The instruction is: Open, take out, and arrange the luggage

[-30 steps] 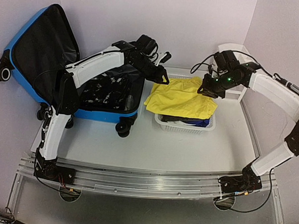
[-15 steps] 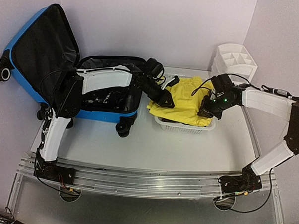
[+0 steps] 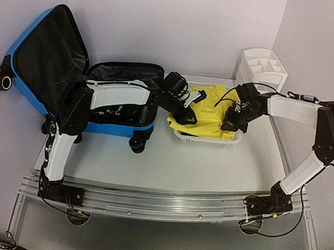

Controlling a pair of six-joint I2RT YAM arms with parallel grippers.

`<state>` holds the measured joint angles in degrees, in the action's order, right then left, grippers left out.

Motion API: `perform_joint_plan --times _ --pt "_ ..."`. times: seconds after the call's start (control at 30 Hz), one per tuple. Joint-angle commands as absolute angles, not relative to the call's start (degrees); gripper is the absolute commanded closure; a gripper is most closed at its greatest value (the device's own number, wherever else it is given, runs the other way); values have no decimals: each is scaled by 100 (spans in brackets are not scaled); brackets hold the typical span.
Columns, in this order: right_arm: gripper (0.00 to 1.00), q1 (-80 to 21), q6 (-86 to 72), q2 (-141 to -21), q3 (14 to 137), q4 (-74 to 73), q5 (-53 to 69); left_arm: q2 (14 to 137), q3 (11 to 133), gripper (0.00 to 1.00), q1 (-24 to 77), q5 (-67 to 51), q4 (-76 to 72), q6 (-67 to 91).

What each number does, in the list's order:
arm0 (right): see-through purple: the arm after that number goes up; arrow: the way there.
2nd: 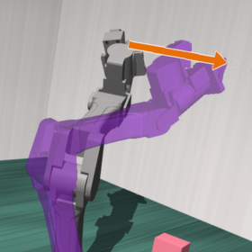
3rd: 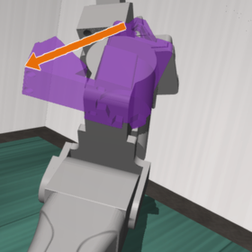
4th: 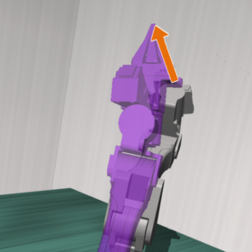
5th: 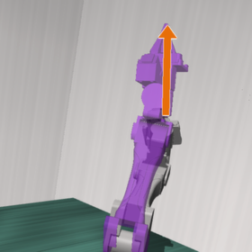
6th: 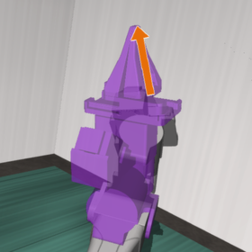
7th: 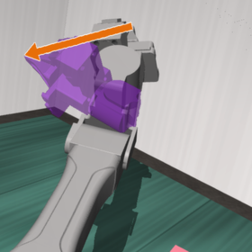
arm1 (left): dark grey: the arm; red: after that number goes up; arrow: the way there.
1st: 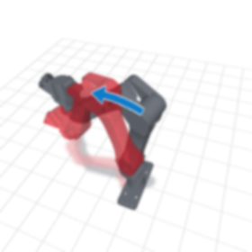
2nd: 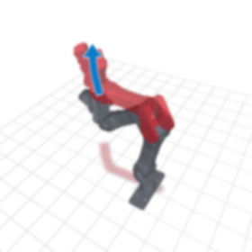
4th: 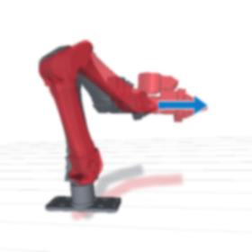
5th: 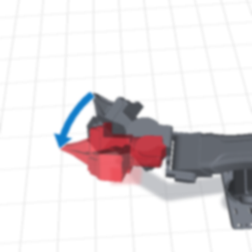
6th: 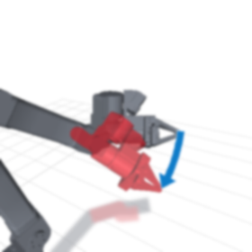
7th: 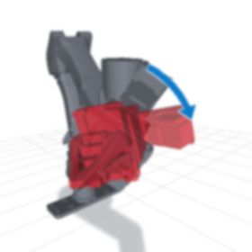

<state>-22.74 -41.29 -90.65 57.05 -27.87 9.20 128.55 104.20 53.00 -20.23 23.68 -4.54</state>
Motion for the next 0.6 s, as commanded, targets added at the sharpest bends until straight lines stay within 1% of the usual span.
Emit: perform_joint_plan --times 0.0,0.17,0.27,0.37,0.4,0.47,0.57 --pt "100 -2207 -3809 -9547 6073 -4046 -337 13610 9688 67 5333 -1071 3715 -1302" --pt "100 -2474 -3654 -9568 6644 -4610 -918 13720 9570 67 5454 -728 3850 -1942" --pt "100 -2484 -3643 -9639 6516 -4609 -1030 13799 9490 67 5526 -449 3879 -2211" --pt "100 -2481 -3573 -9801 6460 -4581 -926 13818 9409 68 5528 -455 3868 -2184" --pt "100 -2486 -3543 -9807 6496 -4566 -884 13811 9438 69 5522 -532 3889 -2120" --pt "100 -2484 -3453 -9753 6687 -4562 -880 13797 9716 67 5422 -1047 4109 -1845" --pt "100 -2485 -3269 -9607 7112 -4571 -892 13699 10543 65 5158 -1849 4537 -1362"
